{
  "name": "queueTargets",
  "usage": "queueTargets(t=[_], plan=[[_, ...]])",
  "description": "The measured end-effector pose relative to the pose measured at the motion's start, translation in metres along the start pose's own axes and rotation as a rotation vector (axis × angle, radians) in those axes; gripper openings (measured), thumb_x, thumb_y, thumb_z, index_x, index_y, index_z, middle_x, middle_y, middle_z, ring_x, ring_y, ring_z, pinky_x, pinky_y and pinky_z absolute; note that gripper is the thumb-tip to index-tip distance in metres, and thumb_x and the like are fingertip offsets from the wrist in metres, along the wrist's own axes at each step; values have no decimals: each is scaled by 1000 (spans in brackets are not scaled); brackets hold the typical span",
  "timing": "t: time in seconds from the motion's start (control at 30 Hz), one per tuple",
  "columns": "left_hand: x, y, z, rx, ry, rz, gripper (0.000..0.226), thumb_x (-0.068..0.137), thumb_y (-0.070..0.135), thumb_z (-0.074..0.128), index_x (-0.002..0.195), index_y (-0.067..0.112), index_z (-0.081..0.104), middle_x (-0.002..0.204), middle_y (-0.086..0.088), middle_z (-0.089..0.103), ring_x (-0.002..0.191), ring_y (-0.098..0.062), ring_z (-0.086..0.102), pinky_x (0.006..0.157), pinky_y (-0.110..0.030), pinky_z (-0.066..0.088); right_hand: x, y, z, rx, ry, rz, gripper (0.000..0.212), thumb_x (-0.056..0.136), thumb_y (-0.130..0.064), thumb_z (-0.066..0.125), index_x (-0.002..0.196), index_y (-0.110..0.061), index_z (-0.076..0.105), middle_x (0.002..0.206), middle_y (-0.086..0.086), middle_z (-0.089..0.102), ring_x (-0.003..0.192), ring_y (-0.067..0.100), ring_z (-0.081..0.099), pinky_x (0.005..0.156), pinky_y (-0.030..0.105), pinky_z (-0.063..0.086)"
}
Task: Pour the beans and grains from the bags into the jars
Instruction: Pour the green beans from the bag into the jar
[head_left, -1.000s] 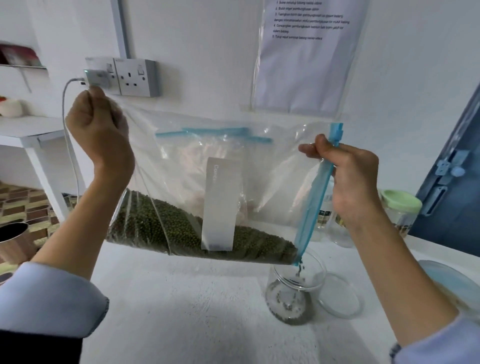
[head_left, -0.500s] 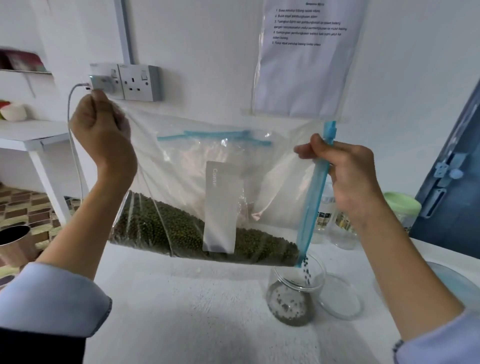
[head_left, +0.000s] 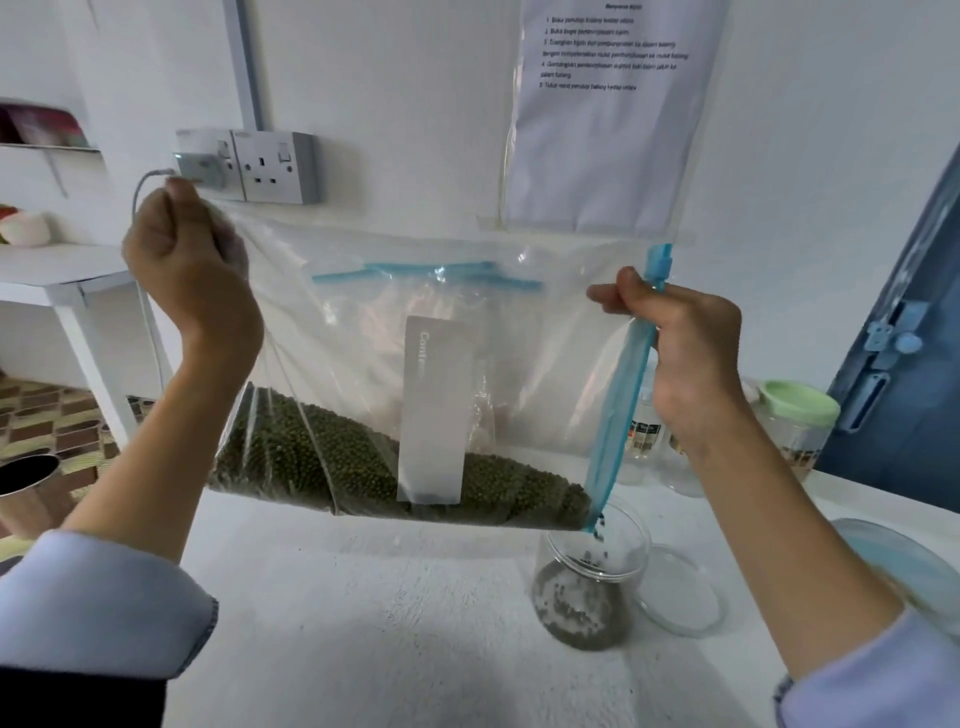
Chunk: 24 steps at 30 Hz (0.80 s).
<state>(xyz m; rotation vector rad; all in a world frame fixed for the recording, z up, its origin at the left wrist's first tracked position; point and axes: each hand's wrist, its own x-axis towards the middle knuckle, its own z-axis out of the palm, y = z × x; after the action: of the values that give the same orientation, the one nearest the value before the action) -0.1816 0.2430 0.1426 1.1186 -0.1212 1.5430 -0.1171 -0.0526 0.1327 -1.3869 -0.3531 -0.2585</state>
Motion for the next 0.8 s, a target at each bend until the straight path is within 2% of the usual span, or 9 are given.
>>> queueTargets(t=[0.1,0.2,0.33,0.4,0.5,0.6,0.7,0.8], plan=[[0,0,-1,10,5,1,40,98,17,40,58,16,36,43,9,36,42,-15,24,39,-22,21,1,1,3,0,-37,15,19,86,-19,69,68,-17,75,82,3,75,84,16,67,104,41,43],[-1,0,1,15,-2,18,40,98,18,40,58,17,36,43,10,37,42,-15,25,39,-23,21,0,3,3,19,48,5,20,87,-19,68,67,-17,73,79,-1,75,80,14,66,104,41,43],[-4,0,1,25,-17,22,40,98,17,39,59,16,36,42,11,37,42,-15,25,39,-24,21,-1,4,4,-9,-15,15,22,87,-19,68,65,-18,74,79,1,75,87,20,68,103,41,43],[-4,0,2,19,-4,8,39,98,17,39,59,16,34,42,12,36,43,-15,25,40,-24,21,-1,4,2,14,36,0,21,87,-19,68,67,-17,74,80,1,75,83,18,67,102,40,44],[-3,-1,0,25,-9,24,39,98,17,39,59,17,35,43,12,37,43,-16,24,40,-24,20,-1,4,3,-6,-19,10,17,86,-19,69,70,-16,75,80,2,75,81,17,68,102,39,45],[-5,-2,1,11,-11,28,39,98,16,40,59,16,36,43,12,38,41,-14,25,39,-23,21,0,3,2,9,39,-1,20,84,-19,70,64,-18,74,77,-2,75,80,14,67,99,35,46],[-6,-3,3,24,-9,36,40,98,18,41,58,17,36,42,11,37,41,-14,26,39,-22,22,-2,3,4,2,-27,6,14,84,-18,70,71,-15,74,76,-1,75,76,12,67,95,30,48],[-5,-4,4,7,-1,29,39,97,20,41,58,19,37,43,12,37,42,-14,26,39,-22,22,-2,6,1,23,42,-3,15,85,-18,70,70,-16,74,75,-2,74,75,11,66,96,30,47]])
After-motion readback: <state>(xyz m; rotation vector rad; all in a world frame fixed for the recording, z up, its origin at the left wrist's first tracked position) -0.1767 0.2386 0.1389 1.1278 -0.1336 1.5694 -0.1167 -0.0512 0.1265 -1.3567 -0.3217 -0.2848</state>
